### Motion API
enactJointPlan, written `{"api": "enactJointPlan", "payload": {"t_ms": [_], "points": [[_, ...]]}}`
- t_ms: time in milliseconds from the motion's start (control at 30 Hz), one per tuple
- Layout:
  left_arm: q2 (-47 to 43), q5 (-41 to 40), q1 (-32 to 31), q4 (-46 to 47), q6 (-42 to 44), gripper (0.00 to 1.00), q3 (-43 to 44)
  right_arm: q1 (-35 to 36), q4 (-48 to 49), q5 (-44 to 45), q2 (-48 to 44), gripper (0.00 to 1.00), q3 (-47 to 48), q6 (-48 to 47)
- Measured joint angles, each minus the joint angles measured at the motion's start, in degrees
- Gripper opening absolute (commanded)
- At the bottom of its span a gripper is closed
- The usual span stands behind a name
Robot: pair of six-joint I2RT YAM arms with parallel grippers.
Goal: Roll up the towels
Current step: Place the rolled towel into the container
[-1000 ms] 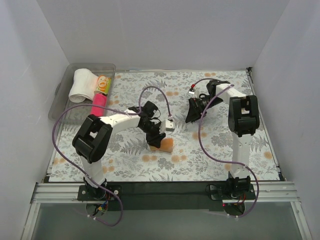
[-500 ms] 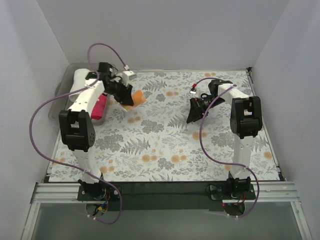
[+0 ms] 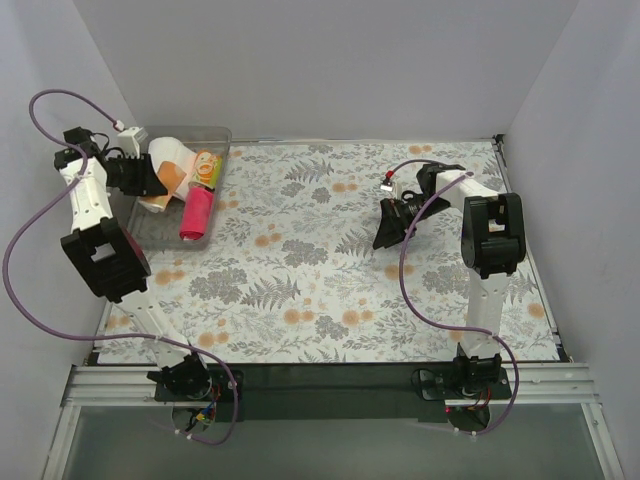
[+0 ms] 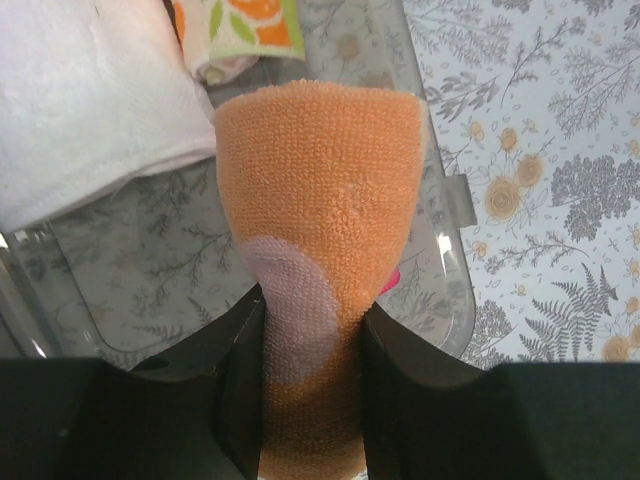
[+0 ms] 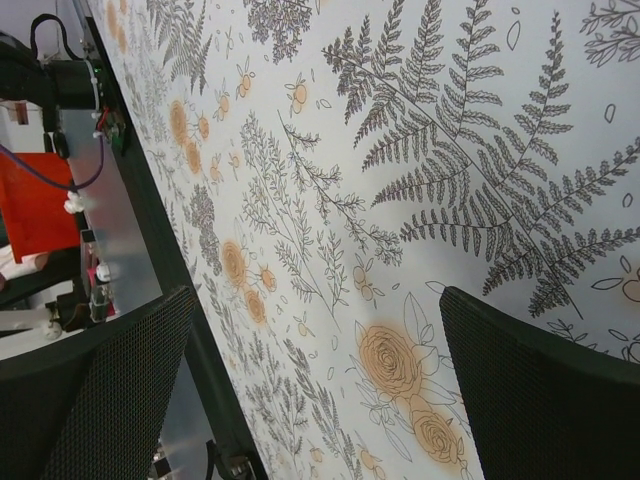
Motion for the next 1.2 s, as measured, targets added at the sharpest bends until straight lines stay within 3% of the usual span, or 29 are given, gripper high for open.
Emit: {"api": "enactJointPlan", "payload": {"t_ms": [400,833,1200], "points": [[0.1,-3.7,0.3,6.0,-2.6,0.00,-18.1,0.0,-0.1,0.3,0.0,0.98,-0.9,0.0],[0.1,-6.3,6.7,15.8,-8.2,0.00,-18.8,0.0,-0.6,1.7,-0.7,0.98,-1.6,0.1],[0.4,-15.7,3.3,25.0,-12.2,0.00,-24.2,0.0,-1.1,3.2,-0.8,0.98,-2.1,0.2]]}}
